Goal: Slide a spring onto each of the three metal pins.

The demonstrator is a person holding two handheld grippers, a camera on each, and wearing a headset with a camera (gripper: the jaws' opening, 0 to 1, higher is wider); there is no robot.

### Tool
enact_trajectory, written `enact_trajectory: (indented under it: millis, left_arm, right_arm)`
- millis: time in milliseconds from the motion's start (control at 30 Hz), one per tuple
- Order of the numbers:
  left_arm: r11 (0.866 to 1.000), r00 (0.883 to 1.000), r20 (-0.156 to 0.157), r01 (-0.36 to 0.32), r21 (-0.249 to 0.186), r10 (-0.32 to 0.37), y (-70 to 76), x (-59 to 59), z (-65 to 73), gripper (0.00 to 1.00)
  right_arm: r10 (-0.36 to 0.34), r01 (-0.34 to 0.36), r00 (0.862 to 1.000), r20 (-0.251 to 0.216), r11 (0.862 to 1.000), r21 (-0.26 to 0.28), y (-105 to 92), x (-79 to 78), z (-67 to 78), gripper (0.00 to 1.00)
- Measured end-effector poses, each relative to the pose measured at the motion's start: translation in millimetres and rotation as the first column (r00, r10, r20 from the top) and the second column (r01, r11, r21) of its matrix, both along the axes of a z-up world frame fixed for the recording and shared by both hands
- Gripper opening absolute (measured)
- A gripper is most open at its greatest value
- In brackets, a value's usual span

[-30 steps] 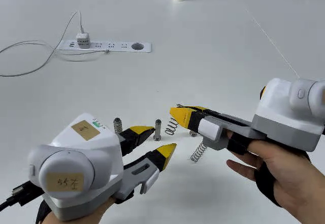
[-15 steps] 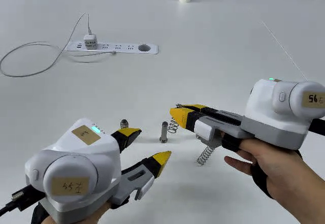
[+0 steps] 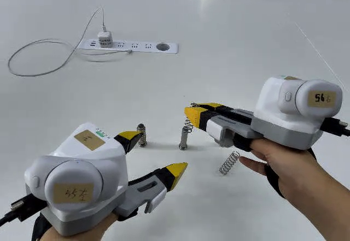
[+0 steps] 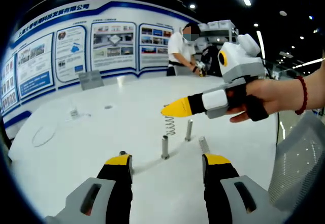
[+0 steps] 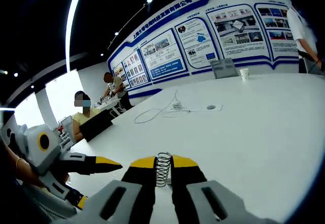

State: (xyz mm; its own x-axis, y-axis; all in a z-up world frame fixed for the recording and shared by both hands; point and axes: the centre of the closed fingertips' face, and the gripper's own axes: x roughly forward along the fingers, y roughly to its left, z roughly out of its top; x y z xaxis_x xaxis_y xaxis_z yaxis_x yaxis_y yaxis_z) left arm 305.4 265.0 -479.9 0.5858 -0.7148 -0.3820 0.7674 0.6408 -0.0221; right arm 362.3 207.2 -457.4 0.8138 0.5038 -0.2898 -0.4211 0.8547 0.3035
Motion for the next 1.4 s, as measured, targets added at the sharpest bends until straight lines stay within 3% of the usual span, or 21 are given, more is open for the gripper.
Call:
enact_trajectory:
  millis: [500,1100,1400]
  left_arm:
    - [0.999,0.999,-0.001,-0.038,-0.003,0.038,10.0,4.9,-1.6,0.69]
    - [0.999,0.999,0.004,-0.047,0.0,0.047,13.3,5.6,-1.3,0.71]
    - [0.999,0.999,0.003,-0.048,0.0,0.048,13.5,5.9,-1.4,0.7]
  right_arm:
    - [0.023,-0.015,0.998,0.063,0.992,-0.128,6.9,8.0,-8.7,0.12]
    - [0.094,-0.048,0.986,0.141,0.952,-0.303,11.5,6.1,-7.7,0.12]
    - [0.102,-0.05,0.985,0.141,0.941,-0.334,11.5,6.3,-12.2,0.12]
